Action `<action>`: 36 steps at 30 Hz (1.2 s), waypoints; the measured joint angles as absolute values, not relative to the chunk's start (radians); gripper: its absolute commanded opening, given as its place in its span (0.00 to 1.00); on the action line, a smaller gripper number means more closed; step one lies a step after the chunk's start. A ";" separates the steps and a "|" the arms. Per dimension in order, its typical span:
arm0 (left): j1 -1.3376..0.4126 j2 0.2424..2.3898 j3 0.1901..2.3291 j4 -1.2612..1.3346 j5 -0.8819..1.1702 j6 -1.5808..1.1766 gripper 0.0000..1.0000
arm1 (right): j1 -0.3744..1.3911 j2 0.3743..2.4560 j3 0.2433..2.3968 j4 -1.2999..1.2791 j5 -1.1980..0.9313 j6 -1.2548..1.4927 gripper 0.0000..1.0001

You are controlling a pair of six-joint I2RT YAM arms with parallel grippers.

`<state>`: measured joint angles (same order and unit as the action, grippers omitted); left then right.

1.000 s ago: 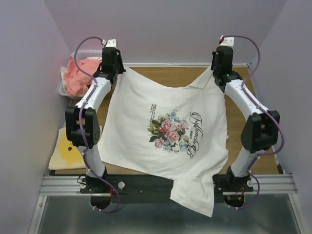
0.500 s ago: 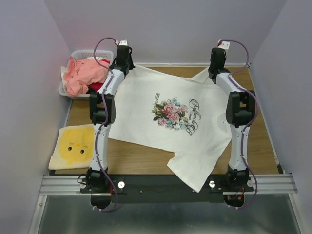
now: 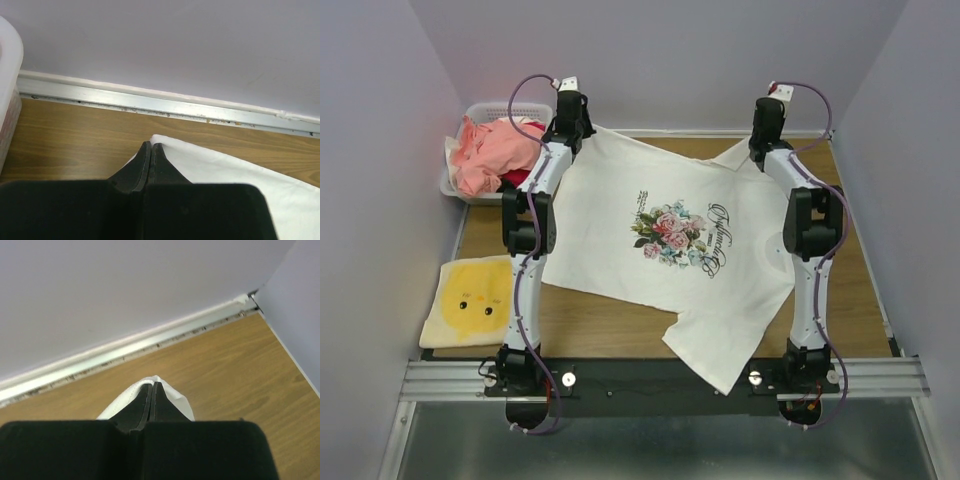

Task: Fold and stack the t-shirts
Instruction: Fold the tshirt

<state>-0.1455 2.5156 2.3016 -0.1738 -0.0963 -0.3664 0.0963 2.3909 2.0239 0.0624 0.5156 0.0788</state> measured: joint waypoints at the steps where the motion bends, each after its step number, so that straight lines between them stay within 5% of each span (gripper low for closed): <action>1: -0.144 2.516 2.302 -0.173 -0.096 -0.367 0.00 | 0.096 2.379 1.999 0.060 0.515 0.079 0.01; 36: -0.096 2.343 2.038 -0.260 -0.144 -0.346 0.00 | 0.090 1.533 1.148 -0.090 0.451 0.340 0.01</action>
